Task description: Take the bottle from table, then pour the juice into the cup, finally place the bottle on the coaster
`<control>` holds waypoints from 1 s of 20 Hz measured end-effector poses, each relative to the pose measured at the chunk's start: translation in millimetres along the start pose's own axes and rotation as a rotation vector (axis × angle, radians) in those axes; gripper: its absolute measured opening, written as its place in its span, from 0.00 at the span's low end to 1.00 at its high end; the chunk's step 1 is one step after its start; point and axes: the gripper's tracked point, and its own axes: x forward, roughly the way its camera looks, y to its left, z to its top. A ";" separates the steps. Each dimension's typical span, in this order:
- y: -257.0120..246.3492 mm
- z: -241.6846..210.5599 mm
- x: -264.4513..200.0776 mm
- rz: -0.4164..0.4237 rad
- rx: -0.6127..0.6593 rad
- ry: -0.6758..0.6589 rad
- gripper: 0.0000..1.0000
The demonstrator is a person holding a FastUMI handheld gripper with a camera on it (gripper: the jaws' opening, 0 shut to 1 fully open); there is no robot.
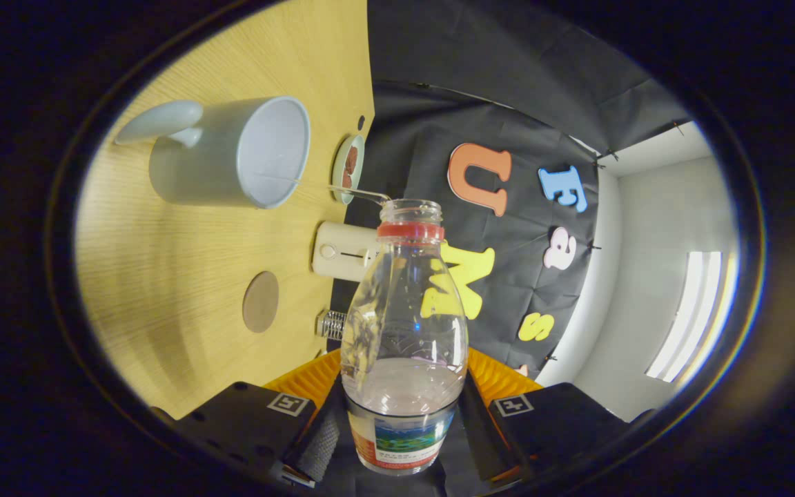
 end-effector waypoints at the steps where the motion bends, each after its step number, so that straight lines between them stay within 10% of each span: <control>1: -0.5 0.3 -0.8 -0.002 -0.004 0.000 0.82; 20: -16.0 1.2 -4.0 -0.074 -0.067 0.015 0.82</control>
